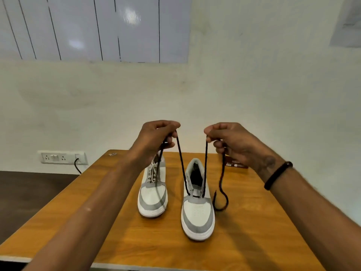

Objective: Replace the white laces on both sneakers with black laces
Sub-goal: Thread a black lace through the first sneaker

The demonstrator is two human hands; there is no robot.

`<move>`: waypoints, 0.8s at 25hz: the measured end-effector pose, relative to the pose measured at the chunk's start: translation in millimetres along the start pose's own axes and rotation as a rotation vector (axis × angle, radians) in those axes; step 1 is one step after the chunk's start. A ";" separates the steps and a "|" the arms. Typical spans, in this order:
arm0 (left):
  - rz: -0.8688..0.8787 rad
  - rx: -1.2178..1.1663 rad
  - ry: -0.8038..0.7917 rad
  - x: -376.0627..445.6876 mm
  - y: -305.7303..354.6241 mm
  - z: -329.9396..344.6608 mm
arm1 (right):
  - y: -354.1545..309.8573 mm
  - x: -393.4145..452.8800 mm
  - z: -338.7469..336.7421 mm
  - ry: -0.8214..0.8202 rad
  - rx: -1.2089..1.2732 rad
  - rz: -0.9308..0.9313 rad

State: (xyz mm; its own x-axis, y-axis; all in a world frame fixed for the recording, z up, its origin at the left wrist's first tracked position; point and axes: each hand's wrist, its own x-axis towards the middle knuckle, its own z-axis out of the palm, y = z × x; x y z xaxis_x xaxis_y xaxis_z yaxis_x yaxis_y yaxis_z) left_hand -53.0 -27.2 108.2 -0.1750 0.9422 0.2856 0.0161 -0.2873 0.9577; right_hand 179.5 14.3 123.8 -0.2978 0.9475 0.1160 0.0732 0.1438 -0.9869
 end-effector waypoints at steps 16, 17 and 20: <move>0.258 0.027 -0.006 43.0 197.2 59.6 | -216.3 4.3 -6.1 0.290 -0.211 -0.495; 0.297 0.067 0.010 43.4 205.0 59.9 | -224.0 5.0 -8.8 0.335 -0.286 -0.520; 0.347 0.138 0.052 44.9 223.8 58.2 | -241.5 9.1 -11.0 0.395 -0.376 -0.506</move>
State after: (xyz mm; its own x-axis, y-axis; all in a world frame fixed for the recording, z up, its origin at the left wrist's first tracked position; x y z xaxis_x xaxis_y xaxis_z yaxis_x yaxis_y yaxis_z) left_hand 0.0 -39.2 337.4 -0.1853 0.7819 0.5952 0.2151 -0.5587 0.8009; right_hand 169.6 -8.6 364.5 -0.0224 0.7611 0.6482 0.3598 0.6111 -0.7051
